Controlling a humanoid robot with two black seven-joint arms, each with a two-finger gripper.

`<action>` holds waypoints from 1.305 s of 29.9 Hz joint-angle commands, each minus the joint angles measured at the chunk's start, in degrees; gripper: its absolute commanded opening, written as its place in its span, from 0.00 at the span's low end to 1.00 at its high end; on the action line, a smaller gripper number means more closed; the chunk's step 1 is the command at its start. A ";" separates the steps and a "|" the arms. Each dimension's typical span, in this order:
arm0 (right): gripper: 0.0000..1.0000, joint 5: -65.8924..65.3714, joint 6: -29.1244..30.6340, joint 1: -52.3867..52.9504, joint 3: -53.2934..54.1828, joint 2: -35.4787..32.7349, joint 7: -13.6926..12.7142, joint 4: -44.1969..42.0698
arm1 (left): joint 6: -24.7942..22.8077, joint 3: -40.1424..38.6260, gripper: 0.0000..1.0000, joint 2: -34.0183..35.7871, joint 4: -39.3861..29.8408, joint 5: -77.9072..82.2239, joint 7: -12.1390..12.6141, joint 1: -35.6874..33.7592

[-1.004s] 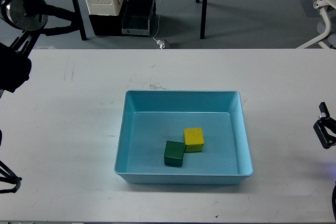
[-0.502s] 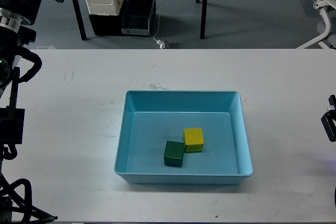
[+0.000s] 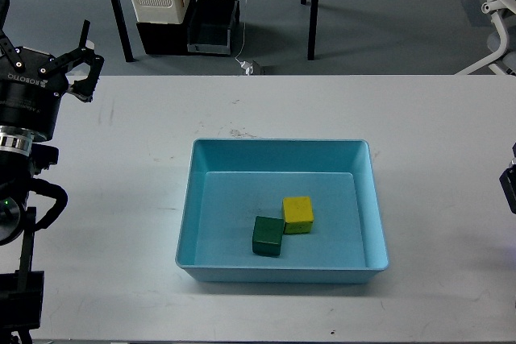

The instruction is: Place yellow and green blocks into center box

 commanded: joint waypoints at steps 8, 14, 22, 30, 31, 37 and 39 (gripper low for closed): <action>1.00 -0.09 0.11 -3.13 -0.71 0.00 -0.66 3.56 | -3.37 0.74 1.00 -0.01 -2.77 -10.77 -1.04 15.84; 1.00 -0.18 0.38 -3.75 -0.71 0.00 -0.75 4.09 | -7.86 4.42 1.00 -0.01 -2.77 -11.13 -4.02 21.03; 1.00 -0.26 0.64 -4.28 -0.71 0.00 -0.75 3.83 | -12.69 6.98 1.00 -0.01 -2.77 -16.74 -8.15 24.20; 1.00 -0.44 0.55 -5.24 0.25 0.00 -0.66 3.83 | -15.78 7.42 1.00 -0.01 -2.69 -17.63 -8.51 25.43; 1.00 -0.44 0.55 -5.25 0.26 0.00 -0.66 3.83 | -15.78 7.77 1.00 -0.01 -2.77 -17.63 -8.51 25.43; 1.00 -0.44 0.55 -5.25 0.17 0.00 -0.49 3.65 | -15.43 8.56 1.00 -0.01 -2.69 -17.54 -8.51 25.43; 1.00 -0.44 0.55 -5.25 0.17 0.00 -0.49 3.65 | -16.30 8.65 1.00 -0.01 -2.77 -17.63 -8.51 25.61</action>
